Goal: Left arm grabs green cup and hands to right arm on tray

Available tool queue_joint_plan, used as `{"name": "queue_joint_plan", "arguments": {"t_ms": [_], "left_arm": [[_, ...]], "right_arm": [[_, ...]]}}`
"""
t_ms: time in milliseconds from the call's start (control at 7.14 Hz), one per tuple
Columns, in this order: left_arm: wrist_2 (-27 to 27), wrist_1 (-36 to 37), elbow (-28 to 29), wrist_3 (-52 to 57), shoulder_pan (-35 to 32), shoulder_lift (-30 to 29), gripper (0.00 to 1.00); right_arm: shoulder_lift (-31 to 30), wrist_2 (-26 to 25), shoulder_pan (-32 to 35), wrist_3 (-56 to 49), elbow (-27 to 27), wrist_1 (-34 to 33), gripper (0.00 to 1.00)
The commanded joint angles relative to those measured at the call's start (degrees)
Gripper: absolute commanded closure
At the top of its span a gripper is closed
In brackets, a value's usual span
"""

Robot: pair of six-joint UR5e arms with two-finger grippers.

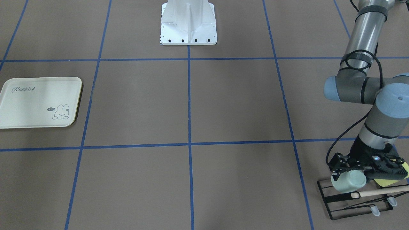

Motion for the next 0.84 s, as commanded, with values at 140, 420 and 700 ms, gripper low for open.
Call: {"name": "queue_joint_plan", "arguments": {"t_ms": [140, 420, 700], "left_arm": [[0.09, -0.23, 0.0, 0.32, 0.04, 0.59, 0.09], [0.09, -0.31, -0.08, 0.32, 0.04, 0.59, 0.13], [0.0, -0.31, -0.26, 0.32, -0.05, 0.59, 0.56]], "right_arm": [[0.0, 0.0, -0.02, 0.0, 0.0, 0.0, 0.0], [0.0, 0.0, -0.02, 0.0, 0.0, 0.0, 0.0], [0.09, 0.0, -0.01, 0.0, 0.0, 0.0, 0.0]]}}
